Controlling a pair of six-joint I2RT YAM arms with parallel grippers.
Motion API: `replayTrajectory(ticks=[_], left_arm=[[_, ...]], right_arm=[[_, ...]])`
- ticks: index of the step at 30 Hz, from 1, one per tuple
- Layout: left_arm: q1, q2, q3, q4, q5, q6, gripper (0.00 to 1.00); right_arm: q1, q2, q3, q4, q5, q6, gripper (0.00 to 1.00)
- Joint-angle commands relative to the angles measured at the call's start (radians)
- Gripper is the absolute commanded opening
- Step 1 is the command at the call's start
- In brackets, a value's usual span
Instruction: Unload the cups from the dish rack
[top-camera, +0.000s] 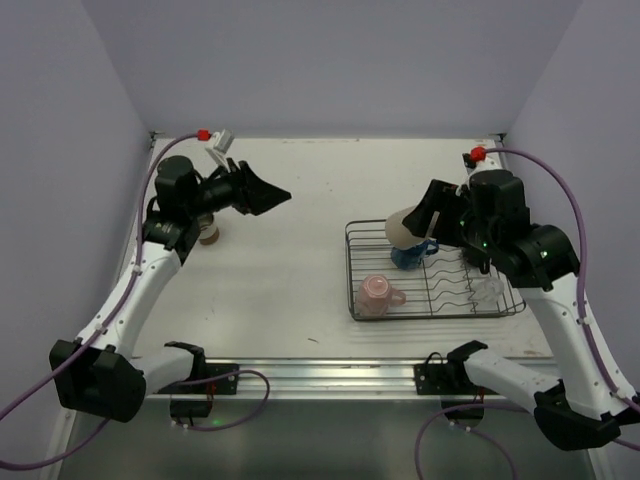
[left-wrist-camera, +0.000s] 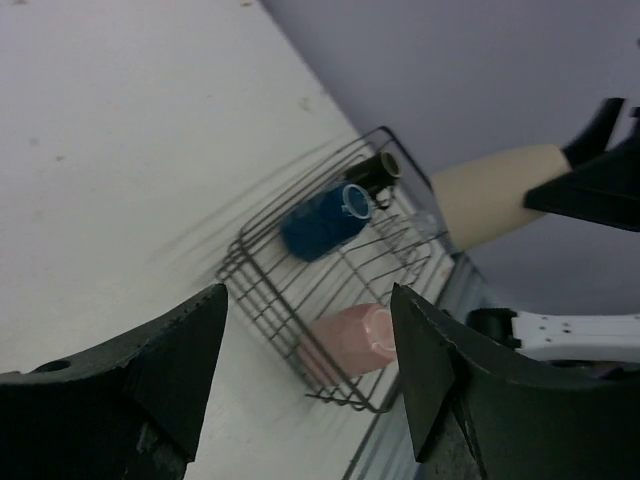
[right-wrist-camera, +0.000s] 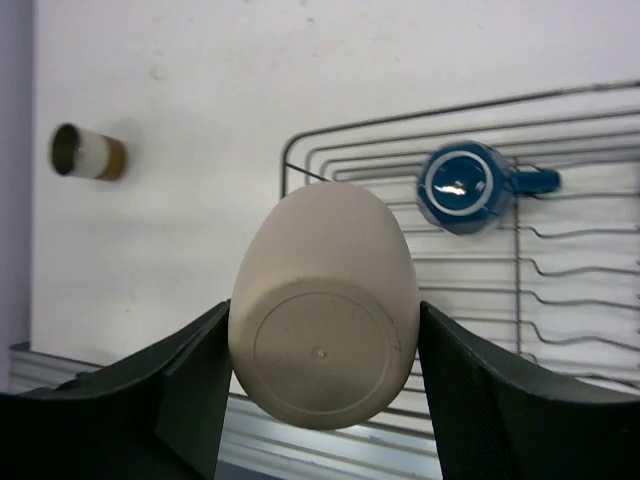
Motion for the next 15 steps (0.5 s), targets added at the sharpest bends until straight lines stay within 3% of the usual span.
replayTrajectory(ticks=[1, 4, 7, 15], left_arm=[[-0.004, -0.026, -0.187, 0.646, 0.349, -0.396, 0.71], [-0.01, -0.033, -0.305, 0.956, 0.377, -0.59, 0.71], [-0.023, -0.041, -0.368, 1.158, 0.363, -0.715, 0.71], [-0.1, -0.021, -0.382, 1.264, 0.3, -0.801, 0.71]], right_arm=[[-0.008, -0.022, -0.027, 0.16, -0.204, -0.006, 0.0], [-0.012, -0.03, -0.059, 0.275, -0.322, 0.026, 0.0], [-0.012, -0.018, -0.093, 0.407, -0.445, 0.067, 0.0], [-0.009, 0.042, -0.188, 0.758, -0.63, 0.193, 0.0]])
